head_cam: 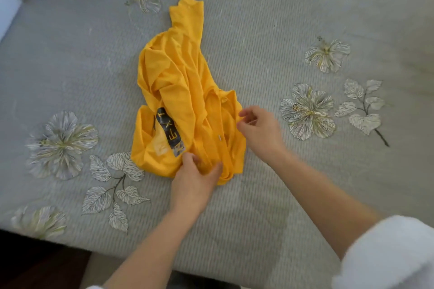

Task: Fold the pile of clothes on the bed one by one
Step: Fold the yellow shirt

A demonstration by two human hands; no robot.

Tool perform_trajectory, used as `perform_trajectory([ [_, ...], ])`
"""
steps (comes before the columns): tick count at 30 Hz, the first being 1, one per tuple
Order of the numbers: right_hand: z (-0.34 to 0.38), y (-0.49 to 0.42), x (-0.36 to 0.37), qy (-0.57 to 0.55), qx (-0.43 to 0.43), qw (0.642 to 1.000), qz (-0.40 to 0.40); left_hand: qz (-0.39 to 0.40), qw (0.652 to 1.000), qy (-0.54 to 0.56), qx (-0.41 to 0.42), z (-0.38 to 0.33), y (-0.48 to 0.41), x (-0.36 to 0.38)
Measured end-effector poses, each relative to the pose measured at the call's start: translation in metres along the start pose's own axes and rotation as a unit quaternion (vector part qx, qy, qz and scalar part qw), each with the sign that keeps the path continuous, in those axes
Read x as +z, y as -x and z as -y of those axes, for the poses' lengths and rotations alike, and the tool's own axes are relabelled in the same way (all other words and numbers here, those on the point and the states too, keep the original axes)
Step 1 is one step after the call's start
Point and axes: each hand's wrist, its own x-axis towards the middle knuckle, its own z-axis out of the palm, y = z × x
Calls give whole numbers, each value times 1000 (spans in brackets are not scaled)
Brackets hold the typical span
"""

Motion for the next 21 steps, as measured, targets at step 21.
perform_trajectory([
  [21, 136, 42, -92, -75, -68, 982, -161, -78, 995, 68, 9, -97, 40, -184],
])
